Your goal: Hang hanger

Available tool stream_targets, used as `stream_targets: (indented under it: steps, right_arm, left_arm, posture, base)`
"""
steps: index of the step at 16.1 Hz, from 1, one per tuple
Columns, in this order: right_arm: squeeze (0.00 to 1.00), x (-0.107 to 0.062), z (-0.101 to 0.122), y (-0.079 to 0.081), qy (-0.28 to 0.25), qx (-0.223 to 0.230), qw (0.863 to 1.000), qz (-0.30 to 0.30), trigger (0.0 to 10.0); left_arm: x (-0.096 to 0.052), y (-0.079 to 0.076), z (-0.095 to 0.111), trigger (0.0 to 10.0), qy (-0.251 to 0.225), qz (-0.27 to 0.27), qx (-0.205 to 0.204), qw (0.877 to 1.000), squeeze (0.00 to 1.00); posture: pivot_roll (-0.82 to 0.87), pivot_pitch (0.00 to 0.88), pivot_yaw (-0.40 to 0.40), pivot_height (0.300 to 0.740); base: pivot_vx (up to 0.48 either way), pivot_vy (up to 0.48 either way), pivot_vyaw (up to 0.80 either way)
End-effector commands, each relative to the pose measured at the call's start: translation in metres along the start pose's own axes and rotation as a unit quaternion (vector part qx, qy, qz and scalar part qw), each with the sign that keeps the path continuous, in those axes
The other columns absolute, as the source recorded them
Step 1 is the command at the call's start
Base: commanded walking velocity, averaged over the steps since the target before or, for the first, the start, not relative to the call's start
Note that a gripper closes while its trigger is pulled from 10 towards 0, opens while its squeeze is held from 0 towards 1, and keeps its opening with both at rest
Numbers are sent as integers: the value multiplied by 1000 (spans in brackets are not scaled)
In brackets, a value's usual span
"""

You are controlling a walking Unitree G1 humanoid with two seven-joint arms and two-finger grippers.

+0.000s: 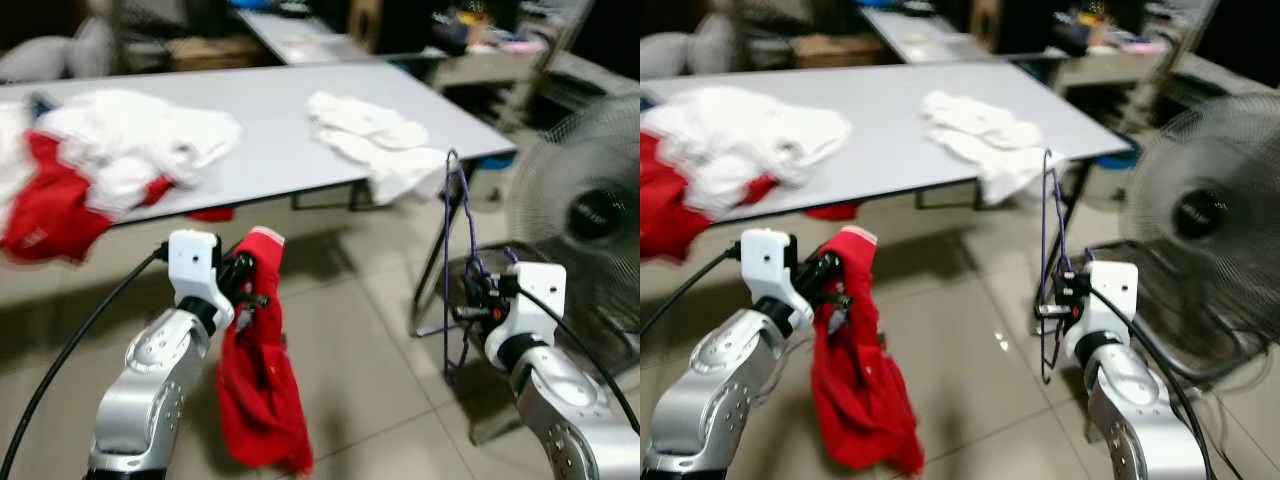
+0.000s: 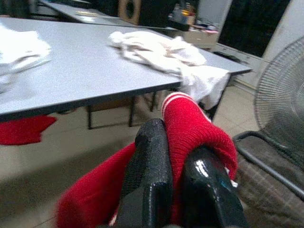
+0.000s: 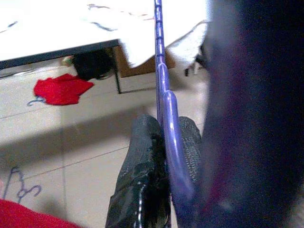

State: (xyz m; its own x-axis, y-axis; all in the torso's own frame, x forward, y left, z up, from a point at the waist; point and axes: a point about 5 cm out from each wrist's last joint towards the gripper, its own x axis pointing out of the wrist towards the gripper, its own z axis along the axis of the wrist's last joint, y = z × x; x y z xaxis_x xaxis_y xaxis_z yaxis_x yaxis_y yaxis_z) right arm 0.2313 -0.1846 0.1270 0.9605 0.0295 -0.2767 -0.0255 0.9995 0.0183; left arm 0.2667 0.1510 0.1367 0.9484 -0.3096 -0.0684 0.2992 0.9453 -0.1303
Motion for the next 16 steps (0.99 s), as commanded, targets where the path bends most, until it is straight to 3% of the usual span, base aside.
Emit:
stream_targets:
  steps: [1,16]
  right_arm:
    - [0,-1,3,-6,0,-4,1000,-10,10000]
    - [0,-1,4,-8,-1,-11,1000,-7,10000]
  left_arm:
    - [4,-9,7,10000,-20,-19,1,1000,0]
    - [12,-12,9,10000,-27,-23,-6,999,0]
  posture:
    - [-66,0,-22,740]
    - [-75,0,-16,740]
  base:
    - [349,0,0]
    - [364,0,0]
